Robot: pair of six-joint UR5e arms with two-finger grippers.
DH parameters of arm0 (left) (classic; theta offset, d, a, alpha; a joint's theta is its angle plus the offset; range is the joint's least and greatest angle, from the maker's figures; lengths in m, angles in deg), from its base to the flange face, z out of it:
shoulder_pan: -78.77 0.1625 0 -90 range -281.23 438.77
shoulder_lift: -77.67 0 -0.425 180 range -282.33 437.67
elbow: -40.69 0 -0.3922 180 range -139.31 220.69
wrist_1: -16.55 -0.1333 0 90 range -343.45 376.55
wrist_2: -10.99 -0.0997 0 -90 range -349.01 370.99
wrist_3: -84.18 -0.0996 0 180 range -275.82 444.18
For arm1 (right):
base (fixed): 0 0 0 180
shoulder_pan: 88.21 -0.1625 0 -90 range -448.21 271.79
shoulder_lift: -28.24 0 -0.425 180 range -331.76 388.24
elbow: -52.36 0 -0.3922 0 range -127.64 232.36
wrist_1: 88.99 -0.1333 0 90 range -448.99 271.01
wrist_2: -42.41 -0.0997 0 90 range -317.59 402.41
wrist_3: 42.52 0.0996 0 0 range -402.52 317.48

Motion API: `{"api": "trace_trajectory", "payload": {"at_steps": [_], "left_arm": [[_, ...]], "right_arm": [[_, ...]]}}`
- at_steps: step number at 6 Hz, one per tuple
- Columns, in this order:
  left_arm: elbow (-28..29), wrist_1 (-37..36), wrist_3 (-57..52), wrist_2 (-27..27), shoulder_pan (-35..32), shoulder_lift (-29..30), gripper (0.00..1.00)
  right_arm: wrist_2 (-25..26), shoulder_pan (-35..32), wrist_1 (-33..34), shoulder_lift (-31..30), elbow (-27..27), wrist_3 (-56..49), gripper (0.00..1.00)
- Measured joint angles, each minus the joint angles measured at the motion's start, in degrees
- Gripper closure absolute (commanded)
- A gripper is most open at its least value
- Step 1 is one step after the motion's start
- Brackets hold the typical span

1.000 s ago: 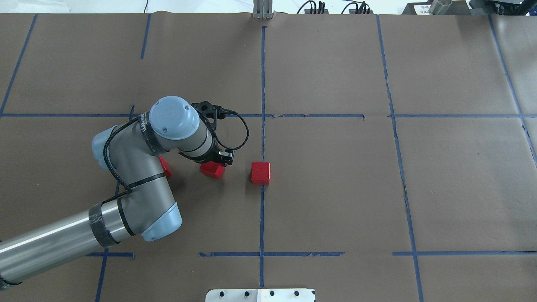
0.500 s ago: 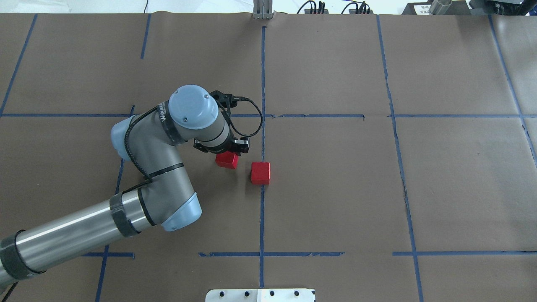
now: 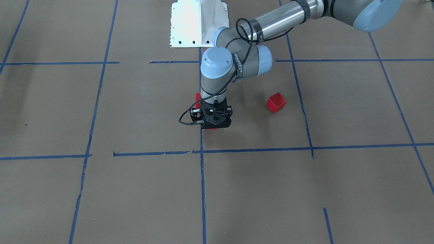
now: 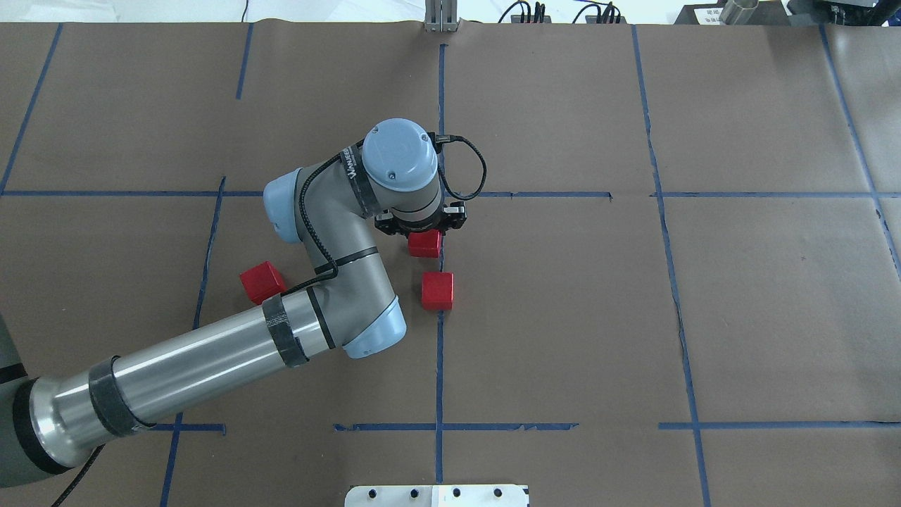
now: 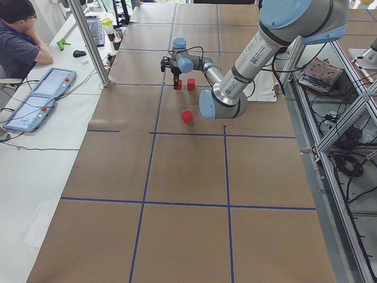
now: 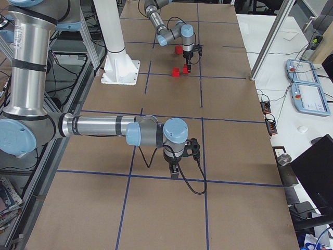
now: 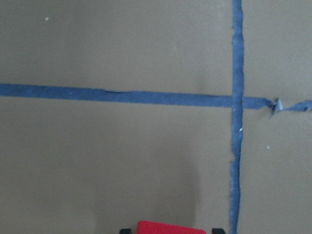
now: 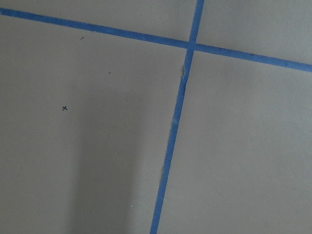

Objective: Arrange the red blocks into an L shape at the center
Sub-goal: 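Carry the cube with the left gripper to just beyond the centered cube, then lower and hold the cube against the far side of the centered cube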

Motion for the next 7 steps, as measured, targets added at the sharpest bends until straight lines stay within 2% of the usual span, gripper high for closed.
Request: {"api": "trace_trajectory", "payload": {"at_steps": [3,7], "left_arm": [[3.95,-1.10,2.24,0.15,0.75,3.40,0.91],[1.77,-6.90,2.25,0.53,0.90,3.61,0.91]], "right_arm": [[0.00,0.00,0.00,0.00,0.08,0.00,0.00],[0.00,0.00,0.00,0.00,0.13,0.00,0.00]]}}
